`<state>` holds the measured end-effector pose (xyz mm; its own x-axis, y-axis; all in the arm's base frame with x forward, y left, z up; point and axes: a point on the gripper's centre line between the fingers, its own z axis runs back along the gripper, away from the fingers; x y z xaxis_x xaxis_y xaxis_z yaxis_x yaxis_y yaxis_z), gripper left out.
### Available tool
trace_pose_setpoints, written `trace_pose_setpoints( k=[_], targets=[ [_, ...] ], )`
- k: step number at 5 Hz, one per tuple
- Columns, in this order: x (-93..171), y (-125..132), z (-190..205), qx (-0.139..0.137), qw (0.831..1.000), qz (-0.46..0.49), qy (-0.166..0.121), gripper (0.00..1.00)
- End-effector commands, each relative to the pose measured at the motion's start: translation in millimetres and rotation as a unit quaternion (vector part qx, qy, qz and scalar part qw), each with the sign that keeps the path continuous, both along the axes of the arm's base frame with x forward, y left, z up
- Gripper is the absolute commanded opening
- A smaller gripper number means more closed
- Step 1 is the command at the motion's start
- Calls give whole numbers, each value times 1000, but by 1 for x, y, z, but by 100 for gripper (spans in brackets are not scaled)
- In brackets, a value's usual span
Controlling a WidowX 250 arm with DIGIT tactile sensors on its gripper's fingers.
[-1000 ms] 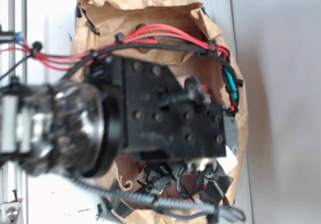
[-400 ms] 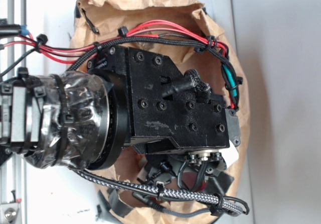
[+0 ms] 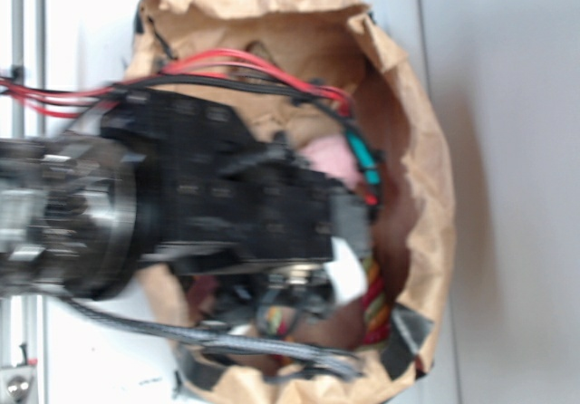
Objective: Grab the multicolored rope.
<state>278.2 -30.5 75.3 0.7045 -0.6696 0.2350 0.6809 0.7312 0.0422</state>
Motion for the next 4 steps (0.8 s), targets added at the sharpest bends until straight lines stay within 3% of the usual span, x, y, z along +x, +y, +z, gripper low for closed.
trace_pose_setpoints(
  k=[1,4],
  targets=[
    [-14,-12,6,-12,998,-51,-24,100],
    [-30,-38,-6,21,996,-83,-31,100]
  ],
)
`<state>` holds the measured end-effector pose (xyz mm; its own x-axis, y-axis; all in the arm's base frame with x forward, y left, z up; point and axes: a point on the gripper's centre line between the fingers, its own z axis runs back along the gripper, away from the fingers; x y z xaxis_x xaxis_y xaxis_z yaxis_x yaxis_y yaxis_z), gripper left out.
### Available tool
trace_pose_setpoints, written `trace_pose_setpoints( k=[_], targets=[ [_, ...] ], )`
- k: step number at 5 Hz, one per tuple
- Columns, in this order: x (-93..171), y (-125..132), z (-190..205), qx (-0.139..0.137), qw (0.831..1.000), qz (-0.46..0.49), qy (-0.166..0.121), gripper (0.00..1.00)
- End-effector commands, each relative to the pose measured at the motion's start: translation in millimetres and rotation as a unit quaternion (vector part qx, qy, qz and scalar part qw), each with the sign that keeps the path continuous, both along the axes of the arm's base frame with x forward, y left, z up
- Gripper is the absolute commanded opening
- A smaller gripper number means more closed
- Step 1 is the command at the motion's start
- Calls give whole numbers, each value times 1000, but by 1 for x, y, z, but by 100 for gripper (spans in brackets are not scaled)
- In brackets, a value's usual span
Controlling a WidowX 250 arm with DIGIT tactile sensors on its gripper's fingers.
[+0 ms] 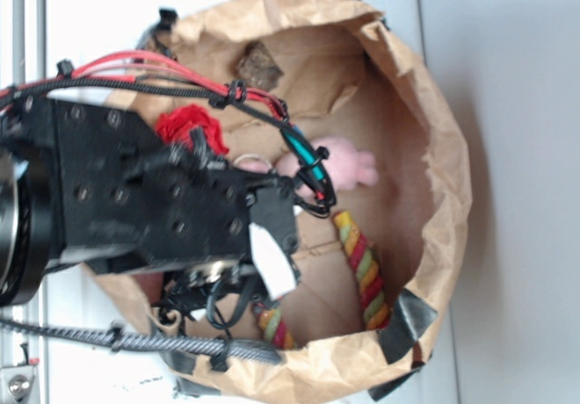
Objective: Grab the multicolored rope.
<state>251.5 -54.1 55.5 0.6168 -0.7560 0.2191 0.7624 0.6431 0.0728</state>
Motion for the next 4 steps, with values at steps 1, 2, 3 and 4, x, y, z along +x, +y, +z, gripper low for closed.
trace_pose_setpoints(
  k=[1,2,3,4],
  targets=[
    [7,-23,5,10,999,-33,-22,100],
    [11,-27,0,14,999,-31,-24,100],
    [13,-26,4,26,999,-25,-28,100],
    [13,-26,4,26,999,-25,-28,100]
  ],
)
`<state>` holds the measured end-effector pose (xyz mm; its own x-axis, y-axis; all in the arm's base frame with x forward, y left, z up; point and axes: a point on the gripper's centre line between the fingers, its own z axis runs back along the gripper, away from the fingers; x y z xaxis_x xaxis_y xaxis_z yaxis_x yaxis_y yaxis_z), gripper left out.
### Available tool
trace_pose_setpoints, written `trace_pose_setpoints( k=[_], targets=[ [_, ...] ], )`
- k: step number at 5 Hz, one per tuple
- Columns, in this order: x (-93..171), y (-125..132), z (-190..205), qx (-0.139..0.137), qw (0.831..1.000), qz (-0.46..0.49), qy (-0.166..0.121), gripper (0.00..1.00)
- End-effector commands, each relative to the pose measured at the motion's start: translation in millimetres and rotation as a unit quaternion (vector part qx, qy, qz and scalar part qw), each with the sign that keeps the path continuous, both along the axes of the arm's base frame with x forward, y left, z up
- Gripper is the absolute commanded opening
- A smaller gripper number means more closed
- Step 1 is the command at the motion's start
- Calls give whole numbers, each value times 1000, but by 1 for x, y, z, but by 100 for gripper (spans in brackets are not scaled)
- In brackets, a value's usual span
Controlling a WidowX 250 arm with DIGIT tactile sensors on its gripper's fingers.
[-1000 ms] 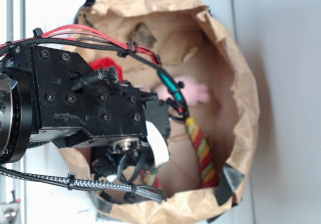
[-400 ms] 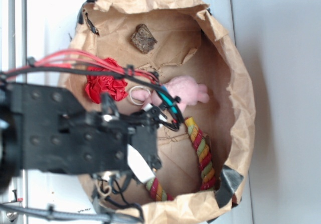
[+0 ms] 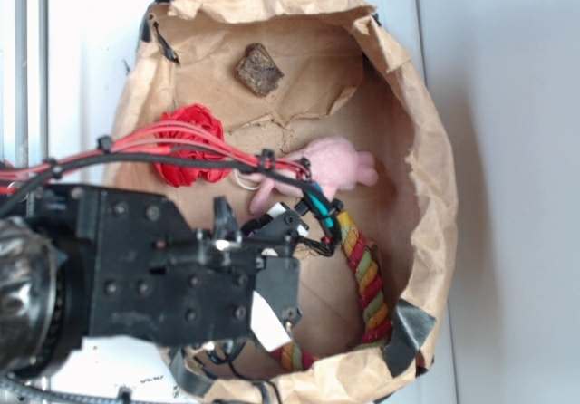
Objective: Grab the multicolored rope.
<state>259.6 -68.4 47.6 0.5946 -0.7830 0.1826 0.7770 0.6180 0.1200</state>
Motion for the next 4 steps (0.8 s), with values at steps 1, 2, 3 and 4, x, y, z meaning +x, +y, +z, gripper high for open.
trace_pose_setpoints(
  k=[1,2,3,4],
  targets=[
    [4,-11,11,-3,1000,-13,-20,100],
    [4,-11,11,-3,1000,-13,-20,100],
    [4,-11,11,-3,1000,-13,-20,100],
    [20,-11,1,-14,999,-18,-27,100]
  ],
)
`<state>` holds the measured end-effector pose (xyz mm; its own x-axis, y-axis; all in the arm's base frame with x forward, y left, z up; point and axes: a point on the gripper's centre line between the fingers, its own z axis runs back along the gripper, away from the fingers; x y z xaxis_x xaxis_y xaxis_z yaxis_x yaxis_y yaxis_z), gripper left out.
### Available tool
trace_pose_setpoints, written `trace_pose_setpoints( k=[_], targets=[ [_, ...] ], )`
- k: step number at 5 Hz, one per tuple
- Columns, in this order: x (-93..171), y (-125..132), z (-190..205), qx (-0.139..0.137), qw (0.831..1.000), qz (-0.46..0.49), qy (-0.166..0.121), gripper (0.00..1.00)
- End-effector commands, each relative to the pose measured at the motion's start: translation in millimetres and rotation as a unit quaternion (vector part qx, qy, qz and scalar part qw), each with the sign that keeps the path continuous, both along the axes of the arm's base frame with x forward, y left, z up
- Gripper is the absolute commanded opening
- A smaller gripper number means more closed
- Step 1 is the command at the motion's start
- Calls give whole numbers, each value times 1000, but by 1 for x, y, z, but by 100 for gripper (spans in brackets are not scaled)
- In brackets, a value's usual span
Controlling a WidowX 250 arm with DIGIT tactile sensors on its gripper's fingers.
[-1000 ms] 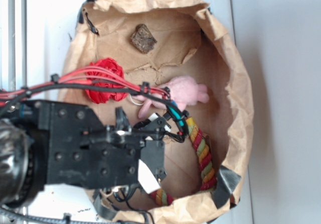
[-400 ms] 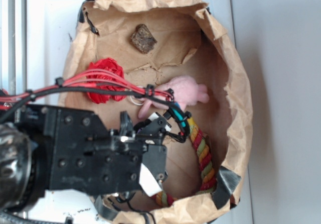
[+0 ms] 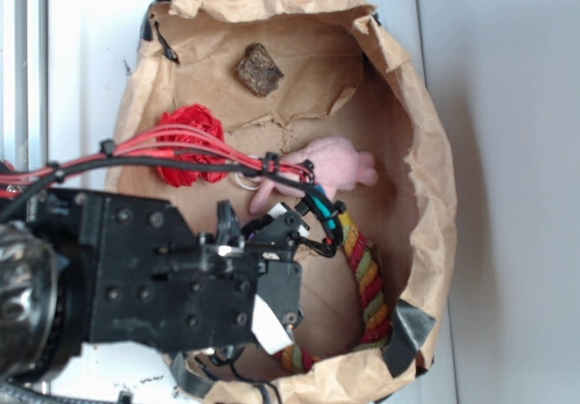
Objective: Grab the multicolored rope.
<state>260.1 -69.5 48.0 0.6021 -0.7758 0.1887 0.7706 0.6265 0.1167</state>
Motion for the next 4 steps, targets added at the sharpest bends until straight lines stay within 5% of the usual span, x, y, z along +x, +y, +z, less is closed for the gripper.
trace_pose_setpoints(
  k=[1,4],
  targets=[
    [30,-12,-9,-8,999,-21,-27,100],
    [32,-19,-34,23,999,-21,-38,100]
  ],
)
